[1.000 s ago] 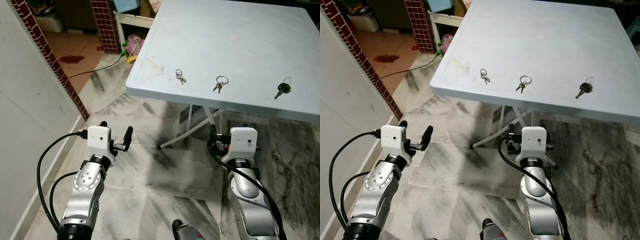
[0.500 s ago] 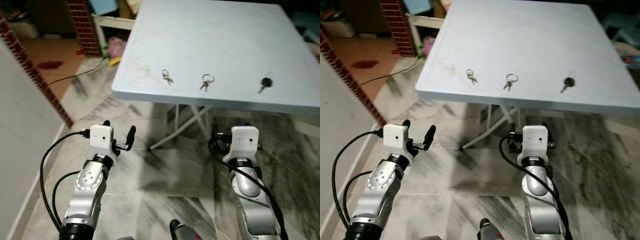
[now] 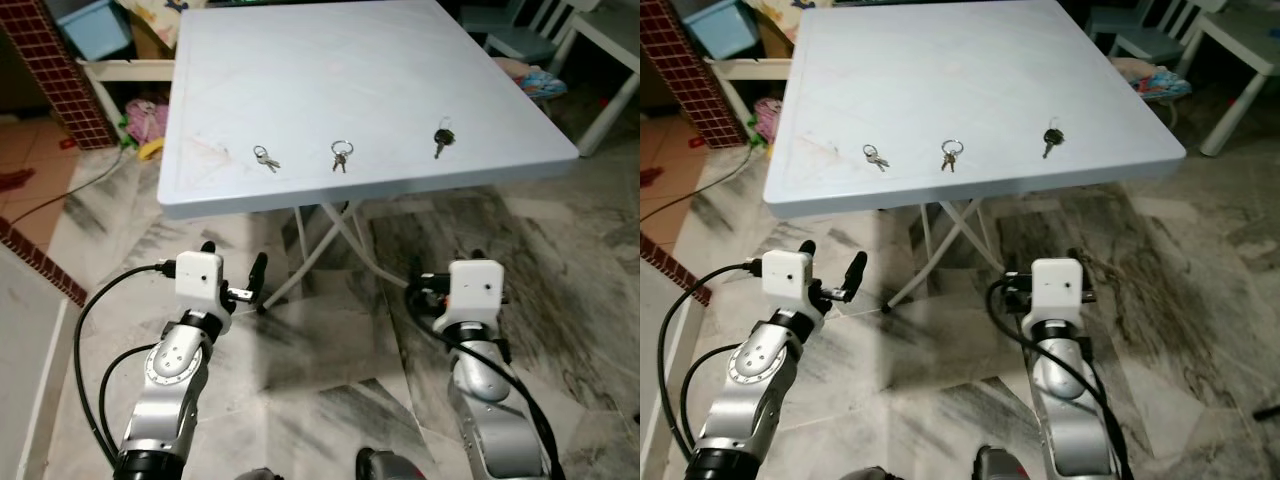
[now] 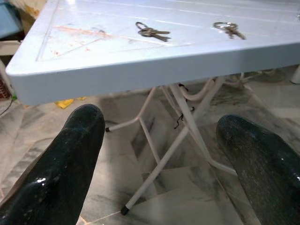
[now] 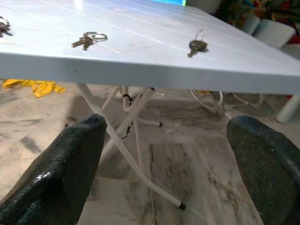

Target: Hang keys on a hook

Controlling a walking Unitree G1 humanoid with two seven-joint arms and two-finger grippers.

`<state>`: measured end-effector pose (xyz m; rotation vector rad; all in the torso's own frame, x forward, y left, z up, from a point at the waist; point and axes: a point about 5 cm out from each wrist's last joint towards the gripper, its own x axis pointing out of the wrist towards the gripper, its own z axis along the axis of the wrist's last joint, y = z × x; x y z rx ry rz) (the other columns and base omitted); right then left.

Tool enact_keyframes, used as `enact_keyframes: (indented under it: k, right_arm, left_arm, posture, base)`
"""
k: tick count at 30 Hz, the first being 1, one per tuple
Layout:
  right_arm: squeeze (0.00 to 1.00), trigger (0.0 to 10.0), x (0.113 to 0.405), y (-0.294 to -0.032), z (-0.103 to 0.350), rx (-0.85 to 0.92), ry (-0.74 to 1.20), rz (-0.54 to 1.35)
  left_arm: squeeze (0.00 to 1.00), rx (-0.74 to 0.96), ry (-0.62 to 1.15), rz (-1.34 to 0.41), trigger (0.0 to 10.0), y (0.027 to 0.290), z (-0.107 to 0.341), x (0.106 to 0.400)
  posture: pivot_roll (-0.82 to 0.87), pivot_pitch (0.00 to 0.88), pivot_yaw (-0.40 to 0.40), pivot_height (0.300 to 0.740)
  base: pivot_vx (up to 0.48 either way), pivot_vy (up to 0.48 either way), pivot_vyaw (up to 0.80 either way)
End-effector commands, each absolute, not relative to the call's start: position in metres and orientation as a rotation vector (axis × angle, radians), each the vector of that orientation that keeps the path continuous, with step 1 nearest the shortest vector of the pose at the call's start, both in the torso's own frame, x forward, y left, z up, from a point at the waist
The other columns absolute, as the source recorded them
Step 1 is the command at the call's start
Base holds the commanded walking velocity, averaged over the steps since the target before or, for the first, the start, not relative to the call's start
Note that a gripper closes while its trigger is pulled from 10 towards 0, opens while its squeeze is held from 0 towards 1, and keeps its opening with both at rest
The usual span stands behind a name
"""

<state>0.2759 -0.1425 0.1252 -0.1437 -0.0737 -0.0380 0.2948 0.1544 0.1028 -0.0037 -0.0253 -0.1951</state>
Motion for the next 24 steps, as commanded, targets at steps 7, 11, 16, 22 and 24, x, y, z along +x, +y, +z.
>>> enact_keyframes:
  k: [7,11,16,22,24]
  right_arm:
    - [0.00,10.0,0.281,-0.145,0.135,-0.179,-0.125,-0.034]
    - [0.00,10.0,0.283,-0.148,0.139,-0.192,-0.141,-0.030]
    - [0.00,10.0,0.284,-0.148,0.139,-0.194,-0.142,-0.030]
    - [0.00,10.0,0.282,-0.145,0.136,-0.193,-0.139,-0.023]
    - [0.00,10.0,0.281,-0.144,0.136,-0.193,-0.139,-0.022]
  left_arm:
    - [0.00,0.001,-0.046,-0.178,10.0,0.156,0.105,0.294]
    - [0.00,-0.004,-0.061,-0.190,10.0,0.153,0.109,0.295]
    - [0.00,-0.006,-0.068,-0.199,10.0,0.152,0.110,0.295]
    - [0.00,-0.006,-0.068,-0.205,10.0,0.152,0.111,0.294]
    - [0.00,-0.006,-0.067,-0.206,10.0,0.152,0.110,0.294]
  posture:
    - [-0.12,0.176,0.046,0.740]
    - [-0.12,0.175,0.048,0.740]
    - [-0.11,0.176,0.052,0.740]
    - [-0.11,0.182,0.054,0.740]
    - [-0.11,0.182,0.054,0.740]
  base:
    - [0.000,0.000,0.00]
    - [0.000,0.000,0.00]
    - [0.097,0.000,0.00]
    - [0.280,0.000,0.00]
    - [0.292,0.000,0.00]
